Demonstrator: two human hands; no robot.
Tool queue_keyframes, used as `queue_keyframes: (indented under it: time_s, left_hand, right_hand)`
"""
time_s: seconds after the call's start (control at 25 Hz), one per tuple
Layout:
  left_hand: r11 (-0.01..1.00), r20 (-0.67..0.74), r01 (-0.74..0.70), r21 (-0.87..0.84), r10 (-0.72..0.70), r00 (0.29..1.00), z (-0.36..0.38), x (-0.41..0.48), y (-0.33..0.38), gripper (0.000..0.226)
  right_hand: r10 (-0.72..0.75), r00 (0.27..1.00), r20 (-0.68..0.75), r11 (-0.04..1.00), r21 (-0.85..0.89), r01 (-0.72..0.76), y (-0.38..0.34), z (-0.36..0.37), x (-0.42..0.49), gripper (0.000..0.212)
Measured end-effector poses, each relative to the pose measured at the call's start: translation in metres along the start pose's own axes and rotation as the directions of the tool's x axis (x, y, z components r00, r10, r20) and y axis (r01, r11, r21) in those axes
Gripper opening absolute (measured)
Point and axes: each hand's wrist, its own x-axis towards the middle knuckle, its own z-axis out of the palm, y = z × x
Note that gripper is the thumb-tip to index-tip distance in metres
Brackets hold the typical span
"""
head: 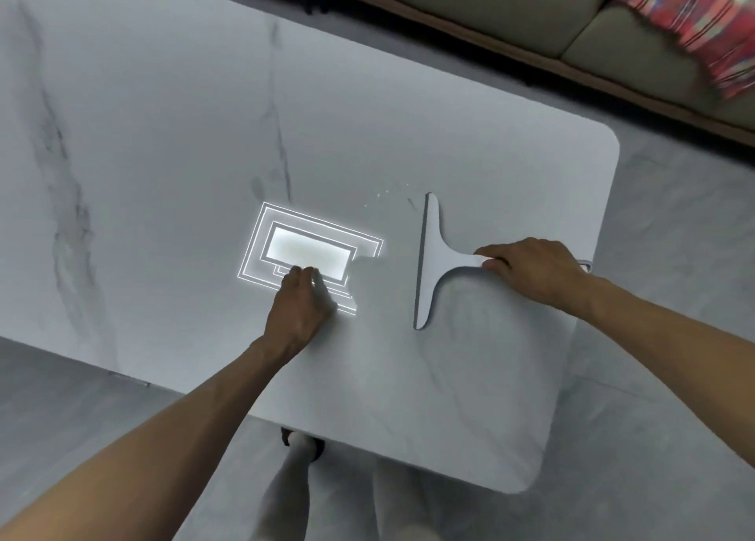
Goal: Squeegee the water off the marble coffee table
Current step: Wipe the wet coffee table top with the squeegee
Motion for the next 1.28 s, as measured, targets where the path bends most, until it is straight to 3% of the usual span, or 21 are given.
queue_keyframes:
  time_s: [0.04,0.12,0.2,0.32,0.48,0.6,0.76,1.0,1.16,1.28]
  left_hand:
    - [0.998,-0.003,0.004,0.059,-0.003,1.0,-0.005,0.011,0.012,0.049]
    - [0.989,0.131,0.148,0.018,-0.149,0.98,-0.01,0.034,0.03,0.086]
    - [0.952,0.121,0.305,-0.023,-0.301,0.946,-0.002,0.053,0.033,0.12]
    - [0.932,0.11,0.361,-0.039,-0.355,0.929,0.013,0.076,0.027,0.144]
    - [0.946,0.102,0.319,0.059,-0.323,0.941,0.022,0.086,0.013,0.151]
    - [0.952,0.09,0.302,0.048,-0.305,0.948,0.023,0.087,0.011,0.149]
    - [0.956,0.095,0.292,0.024,-0.293,0.951,0.018,0.086,0.013,0.147]
    - [0.951,0.026,0.309,0.006,-0.309,0.951,0.016,0.084,0.018,0.14]
    - [0.967,-0.026,0.256,-0.008,-0.256,0.966,0.014,0.108,0.043,0.15]
    - [0.972,0.001,0.23,-0.041,-0.23,0.973,0.019,0.129,0.063,0.153]
  right_hand:
    - [0.023,1.0,-0.015,0.999,0.023,-0.022,0.01,-0.004,-0.006,0.036]
    - [0.05,0.998,-0.038,0.987,0.153,-0.044,0.019,-0.019,-0.005,0.034]
    - [0.074,0.995,-0.064,0.95,0.308,-0.05,0.011,-0.043,0.021,0.032]
    - [0.103,0.992,-0.071,0.886,0.46,-0.059,-0.023,-0.077,0.099,0.035]
    - [0.087,0.988,-0.128,0.832,0.554,-0.001,-0.079,-0.093,0.168,0.051]
    - [0.012,0.995,-0.104,0.89,0.454,0.037,-0.094,-0.075,0.165,0.054]
    - [-0.069,0.993,-0.095,0.951,0.294,0.094,-0.055,-0.038,0.105,0.055]
    - [-0.057,0.994,0.097,0.991,0.129,0.045,0.027,-0.036,0.019,0.051]
    - [-0.029,0.995,-0.094,0.975,0.217,0.049,0.036,-0.087,0.076,0.05]
    - [0.106,0.979,-0.173,0.928,0.37,-0.035,0.019,-0.119,0.147,0.05]
